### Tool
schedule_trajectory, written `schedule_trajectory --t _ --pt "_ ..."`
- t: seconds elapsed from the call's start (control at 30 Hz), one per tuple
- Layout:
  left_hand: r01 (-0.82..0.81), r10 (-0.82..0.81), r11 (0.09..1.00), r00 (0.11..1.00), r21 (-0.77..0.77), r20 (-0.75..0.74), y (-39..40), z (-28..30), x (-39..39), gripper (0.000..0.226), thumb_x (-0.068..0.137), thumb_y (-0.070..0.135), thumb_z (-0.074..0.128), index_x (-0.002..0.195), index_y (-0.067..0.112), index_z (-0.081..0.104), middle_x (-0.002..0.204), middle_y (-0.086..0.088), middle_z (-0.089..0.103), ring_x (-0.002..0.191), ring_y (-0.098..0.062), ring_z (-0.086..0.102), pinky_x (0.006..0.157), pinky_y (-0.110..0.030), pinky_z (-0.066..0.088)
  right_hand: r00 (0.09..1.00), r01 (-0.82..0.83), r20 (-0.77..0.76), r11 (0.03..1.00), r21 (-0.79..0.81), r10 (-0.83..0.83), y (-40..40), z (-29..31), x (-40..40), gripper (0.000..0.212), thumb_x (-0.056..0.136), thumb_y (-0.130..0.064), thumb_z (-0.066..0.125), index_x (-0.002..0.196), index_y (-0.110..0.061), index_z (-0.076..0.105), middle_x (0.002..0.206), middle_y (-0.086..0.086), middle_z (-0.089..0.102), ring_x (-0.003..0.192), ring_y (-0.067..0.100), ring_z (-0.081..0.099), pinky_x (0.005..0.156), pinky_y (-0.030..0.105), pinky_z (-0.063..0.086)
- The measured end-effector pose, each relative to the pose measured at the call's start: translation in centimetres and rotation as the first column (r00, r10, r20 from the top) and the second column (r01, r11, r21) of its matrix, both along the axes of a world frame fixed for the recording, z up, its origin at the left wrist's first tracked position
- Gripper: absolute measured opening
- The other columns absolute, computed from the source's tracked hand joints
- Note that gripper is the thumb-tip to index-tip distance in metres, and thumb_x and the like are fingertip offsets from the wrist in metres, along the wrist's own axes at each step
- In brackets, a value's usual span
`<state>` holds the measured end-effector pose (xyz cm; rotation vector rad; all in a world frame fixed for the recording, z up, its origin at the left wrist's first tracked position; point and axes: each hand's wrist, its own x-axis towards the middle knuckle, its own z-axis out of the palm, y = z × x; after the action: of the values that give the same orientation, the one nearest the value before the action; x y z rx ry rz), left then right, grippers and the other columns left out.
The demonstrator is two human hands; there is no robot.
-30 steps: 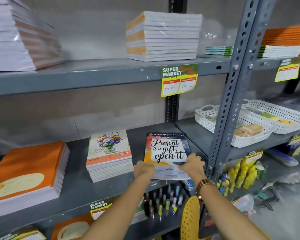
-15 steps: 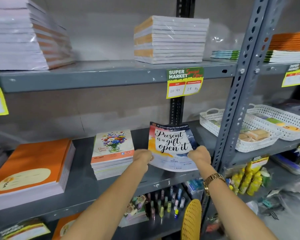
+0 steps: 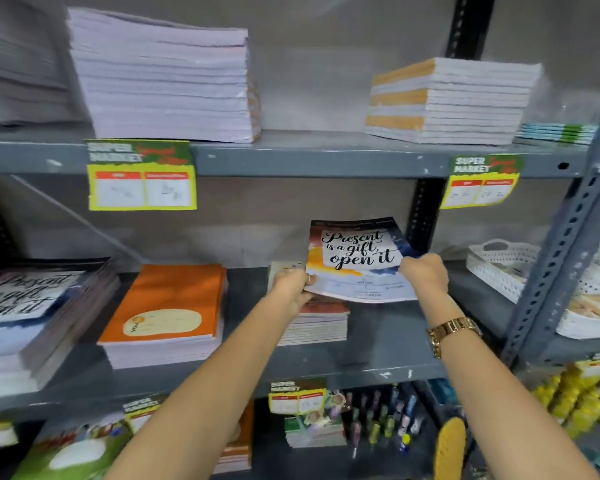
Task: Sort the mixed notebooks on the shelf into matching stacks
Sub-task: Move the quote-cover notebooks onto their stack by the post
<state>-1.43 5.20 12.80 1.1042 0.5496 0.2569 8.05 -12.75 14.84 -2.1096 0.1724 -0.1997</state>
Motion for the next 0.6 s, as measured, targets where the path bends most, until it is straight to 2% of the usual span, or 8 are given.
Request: schedule_trajectory --t 0.1,0.17,0.23,0.33,0.4,0.43,0.5,0.6 --pt "-0.049 0.049 0.999 0.998 0.011 0.024 4.1 0.9 -3.0 0.034 0.086 -0.020 0.042 0.114 -0.003 0.053 0.111 -0.018 0.054 0.109 -0.040 0.055 0.095 -0.055 0.047 0.999 -0.052 0.014 0.998 0.022 0.052 4.4 0.7 -2.3 0.022 0.085 -0.012 0.055 0.101 0.002 0.058 0.094 0.018 0.060 0.091 0.034 0.058 0.074 0.031 0.042" --pt "-0.101 0.100 0.995 0.994 0.014 0.033 7.2 1.2 -5.0 0.028 0.085 -0.022 0.041 0.099 -0.001 0.055 0.108 -0.017 0.054 0.108 -0.038 0.055 0.089 -0.048 0.048 0.995 -0.097 0.003 0.994 0.044 0.097 7.6 0.6 -4.0 0.014 0.085 -0.012 0.055 0.094 -0.001 0.056 0.088 0.012 0.054 0.082 0.029 0.052 0.071 0.029 0.039" --pt "-0.142 0.142 0.990 0.990 0.018 0.025 10.5 1.1 -7.0 0.027 0.084 -0.023 0.042 0.087 0.001 0.055 0.104 -0.016 0.056 0.100 -0.032 0.054 0.087 -0.042 0.047 0.989 -0.143 -0.015 0.987 0.071 0.145 10.8 0.3 -5.8 0.013 0.084 -0.011 0.055 0.075 -0.004 0.049 0.082 0.011 0.054 0.077 0.028 0.050 0.067 0.029 0.039" --pt "-0.188 0.188 0.981 0.982 0.056 -0.004 15.5 0.5 -10.0 0.029 0.085 -0.020 0.040 0.098 0.000 0.056 0.103 -0.016 0.059 0.102 -0.029 0.055 0.095 -0.039 0.047 0.977 -0.206 -0.036 0.972 0.114 0.211 15.7 -0.3 -8.6 0.027 0.085 -0.011 0.055 0.062 -0.010 0.041 0.066 0.005 0.051 0.074 0.027 0.051 0.064 0.030 0.038" --pt "-0.220 0.224 0.970 0.974 0.100 -0.037 19.1 0.0 -12.2 0.034 0.086 -0.017 0.039 0.114 -0.003 0.053 0.116 -0.016 0.057 0.114 -0.030 0.056 0.104 -0.042 0.043 0.969 -0.237 -0.044 0.964 0.121 0.244 19.3 -0.6 -10.7 0.019 0.086 -0.012 0.055 0.071 -0.005 0.044 0.069 0.004 0.052 0.076 0.026 0.050 0.067 0.032 0.042" --pt "-0.239 0.247 0.963 0.968 0.126 -0.053 20.6 -0.3 -12.9 0.029 0.086 -0.015 0.039 0.109 -0.004 0.053 0.117 -0.018 0.058 0.114 -0.030 0.057 0.102 -0.043 0.045 0.965 -0.256 -0.032 0.959 0.122 0.261 20.8 -0.8 -11.6 0.012 0.085 -0.011 0.055 0.078 -0.005 0.047 0.076 0.006 0.054 0.078 0.026 0.051 0.071 0.035 0.044" --pt "-0.280 0.304 0.937 0.948 0.210 -0.092 23.5 -0.5 -15.0 0.016 0.086 -0.012 0.043 0.085 0.000 0.053 0.099 -0.018 0.059 0.092 -0.027 0.061 0.080 -0.037 0.050 0.951 -0.301 -0.027 0.943 0.143 0.308 24.1 -1.2 -13.4 0.010 0.085 -0.011 0.056 0.088 -0.003 0.055 0.089 0.013 0.059 0.085 0.029 0.056 0.079 0.039 0.049" --pt "-0.351 0.399 0.887 0.910 0.301 -0.116 27.4 -1.0 -18.2 0.030 0.083 -0.012 0.046 0.063 0.009 0.049 0.081 -0.014 0.054 0.070 -0.023 0.052 0.060 -0.030 0.041 0.923 -0.356 -0.084 0.916 0.185 0.376 28.5 -2.1 -15.9 0.026 0.085 -0.012 0.058 0.105 0.005 0.057 0.107 0.020 0.065 0.099 0.036 0.062 0.087 0.041 0.052"
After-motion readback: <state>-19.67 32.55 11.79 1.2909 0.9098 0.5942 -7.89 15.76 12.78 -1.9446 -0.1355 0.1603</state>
